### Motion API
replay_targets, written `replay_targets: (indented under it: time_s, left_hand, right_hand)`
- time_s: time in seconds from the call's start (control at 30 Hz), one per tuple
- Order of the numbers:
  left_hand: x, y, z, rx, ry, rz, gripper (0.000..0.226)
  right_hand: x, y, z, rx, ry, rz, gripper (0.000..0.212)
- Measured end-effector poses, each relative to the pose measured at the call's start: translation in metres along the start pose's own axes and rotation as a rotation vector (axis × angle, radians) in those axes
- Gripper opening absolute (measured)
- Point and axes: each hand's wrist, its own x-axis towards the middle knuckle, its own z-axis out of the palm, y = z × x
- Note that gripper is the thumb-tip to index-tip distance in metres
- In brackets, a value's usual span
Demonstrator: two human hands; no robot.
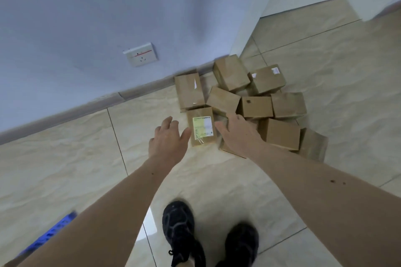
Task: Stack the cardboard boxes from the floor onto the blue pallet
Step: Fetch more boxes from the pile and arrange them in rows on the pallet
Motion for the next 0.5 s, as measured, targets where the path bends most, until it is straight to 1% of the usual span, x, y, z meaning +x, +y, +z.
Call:
replay_targets:
  time_s: [0.1,0.13,0.27,0.4,0.5]
  left_hand:
    - [0.035,-0.003,0.027,-0.012,-0.022,-0.039,0.059]
    - [0.048,-0.004,0.037,-0.019,-0.025,-0.052,0.059]
    - [0.095,-0.013,0.08,-0.022,-0.03,-0.089,0.061]
    - [0.133,-0.023,0.122,-0.063,-0.063,-0.143,0.061]
    - [0.151,-0.029,0.149,-0.054,-0.096,-0.212,0.057]
  right_hand:
    - [0.046,0.011,0.026,-0.046,0.011,0.04,0.07]
    - [0.061,0.015,0.035,-0.06,0.012,0.046,0.073]
    - [0.114,0.025,0.069,0.069,-0.111,0.121,0.062]
    - [0.166,0.038,0.106,0.132,-0.165,0.155,0.069]
    - [0.19,0.048,0.128,0.186,-0.203,0.176,0.065]
